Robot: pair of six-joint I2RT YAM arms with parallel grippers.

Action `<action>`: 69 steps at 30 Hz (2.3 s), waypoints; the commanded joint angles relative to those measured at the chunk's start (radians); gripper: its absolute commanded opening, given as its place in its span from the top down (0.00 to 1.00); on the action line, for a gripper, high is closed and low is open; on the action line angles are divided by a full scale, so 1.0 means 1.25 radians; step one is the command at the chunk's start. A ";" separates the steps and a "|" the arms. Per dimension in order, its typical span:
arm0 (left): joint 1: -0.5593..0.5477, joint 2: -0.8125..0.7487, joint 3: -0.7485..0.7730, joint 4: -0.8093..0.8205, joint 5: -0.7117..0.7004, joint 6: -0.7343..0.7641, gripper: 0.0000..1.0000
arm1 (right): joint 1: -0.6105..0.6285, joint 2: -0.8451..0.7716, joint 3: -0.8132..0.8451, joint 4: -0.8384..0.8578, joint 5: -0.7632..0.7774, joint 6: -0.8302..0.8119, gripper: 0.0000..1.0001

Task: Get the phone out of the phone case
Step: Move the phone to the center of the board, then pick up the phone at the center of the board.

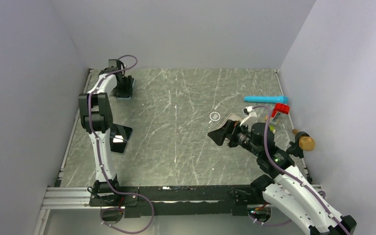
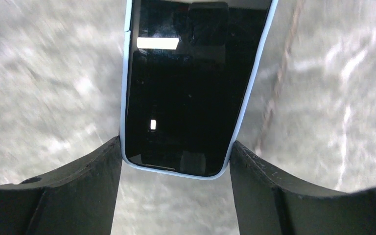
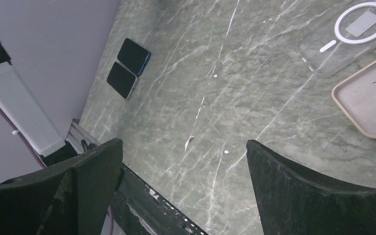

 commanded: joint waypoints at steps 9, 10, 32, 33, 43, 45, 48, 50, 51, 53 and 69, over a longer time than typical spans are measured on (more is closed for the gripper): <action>-0.173 -0.372 -0.502 -0.014 0.081 -0.150 0.62 | 0.007 -0.024 -0.045 0.106 -0.040 0.052 0.00; -0.197 -0.391 -0.536 -0.011 0.100 -0.174 0.65 | 0.009 -0.027 -0.040 0.101 -0.040 0.050 0.00; -0.374 -0.231 -0.374 -0.141 -0.017 -0.207 0.03 | 0.018 -0.129 -0.019 -0.013 0.030 0.042 0.00; -0.379 -0.225 -0.368 -0.146 -0.027 -0.203 0.03 | 0.018 -0.124 -0.017 -0.016 0.035 0.042 0.00; -0.427 -0.194 -0.371 -0.124 -0.023 -0.152 0.11 | 0.064 0.052 0.095 -0.210 0.243 0.029 0.00; -0.427 -0.192 -0.367 -0.114 0.005 -0.126 0.19 | 0.105 0.098 0.129 -0.272 0.331 0.047 0.00; -0.426 -0.201 -0.371 -0.098 0.036 -0.093 0.38 | 0.161 0.158 0.171 -0.344 0.435 0.095 0.00; -0.425 -0.212 -0.378 -0.086 0.055 -0.076 0.60 | 0.163 0.192 0.184 -0.366 0.453 0.115 0.00; -0.424 -0.221 -0.381 -0.082 0.061 -0.071 0.67 | 0.163 0.202 0.188 -0.373 0.462 0.124 0.00; -0.422 -0.235 -0.382 -0.080 0.072 -0.065 0.80 | 0.163 0.206 0.187 -0.358 0.454 0.112 0.00; -0.416 -0.659 -0.576 0.204 0.312 -0.389 1.00 | 0.252 0.401 0.140 0.225 0.188 0.048 0.13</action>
